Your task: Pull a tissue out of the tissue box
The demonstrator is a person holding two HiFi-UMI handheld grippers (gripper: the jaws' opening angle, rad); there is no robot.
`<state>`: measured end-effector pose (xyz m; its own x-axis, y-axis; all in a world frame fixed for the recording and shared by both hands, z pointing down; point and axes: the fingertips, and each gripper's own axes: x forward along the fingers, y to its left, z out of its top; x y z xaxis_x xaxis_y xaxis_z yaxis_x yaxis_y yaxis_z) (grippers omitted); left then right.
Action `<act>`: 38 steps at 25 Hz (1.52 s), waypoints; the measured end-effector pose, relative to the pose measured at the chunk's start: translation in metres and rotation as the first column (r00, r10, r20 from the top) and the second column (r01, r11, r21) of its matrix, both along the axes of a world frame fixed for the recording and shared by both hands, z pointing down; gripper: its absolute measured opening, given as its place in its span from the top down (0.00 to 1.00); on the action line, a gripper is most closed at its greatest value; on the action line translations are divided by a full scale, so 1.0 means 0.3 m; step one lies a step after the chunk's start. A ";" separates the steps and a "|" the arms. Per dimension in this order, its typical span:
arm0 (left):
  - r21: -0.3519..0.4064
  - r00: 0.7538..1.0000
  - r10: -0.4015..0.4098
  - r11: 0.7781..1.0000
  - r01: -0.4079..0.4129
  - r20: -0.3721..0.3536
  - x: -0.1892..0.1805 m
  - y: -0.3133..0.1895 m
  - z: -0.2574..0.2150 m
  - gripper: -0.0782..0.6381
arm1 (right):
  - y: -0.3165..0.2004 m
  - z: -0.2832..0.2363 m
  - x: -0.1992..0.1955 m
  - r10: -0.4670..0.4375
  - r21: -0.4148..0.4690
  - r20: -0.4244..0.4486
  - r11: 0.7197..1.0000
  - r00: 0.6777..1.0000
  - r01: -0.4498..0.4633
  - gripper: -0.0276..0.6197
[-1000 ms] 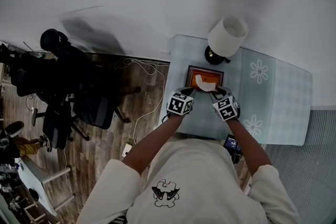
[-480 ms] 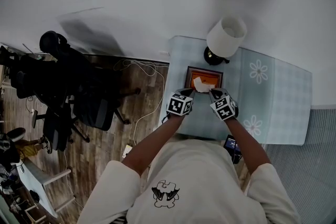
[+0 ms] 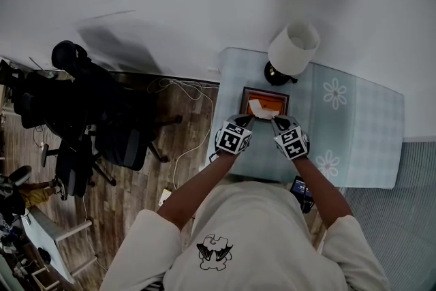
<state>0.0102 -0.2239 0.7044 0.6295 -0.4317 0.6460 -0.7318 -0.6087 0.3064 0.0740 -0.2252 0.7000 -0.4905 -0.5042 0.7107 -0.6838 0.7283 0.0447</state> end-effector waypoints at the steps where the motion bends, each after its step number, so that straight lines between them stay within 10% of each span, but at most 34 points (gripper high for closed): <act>1: 0.012 1.000 0.001 1.000 -0.001 -0.001 -0.001 0.001 -0.013 0.88 | 0.006 -0.021 -0.003 0.009 0.001 0.013 1.000 1.000 -0.009 0.93; 29: 0.127 0.945 -0.126 0.977 0.171 -0.301 -0.104 0.150 -0.502 0.88 | 0.185 -0.552 0.008 0.192 0.085 0.387 0.966 0.902 -0.242 0.93; 38: 0.227 0.949 0.017 0.972 0.057 -0.314 -0.037 0.239 -0.606 0.88 | 0.285 -0.651 0.070 0.284 0.031 0.519 0.936 0.806 -0.350 0.93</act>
<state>-0.0010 -0.1521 0.5227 0.7724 -0.5598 0.3000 -0.6351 -0.6761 0.3736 0.0950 -0.1397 0.5047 -0.5581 -0.7582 0.3372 -0.8275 0.4784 -0.2939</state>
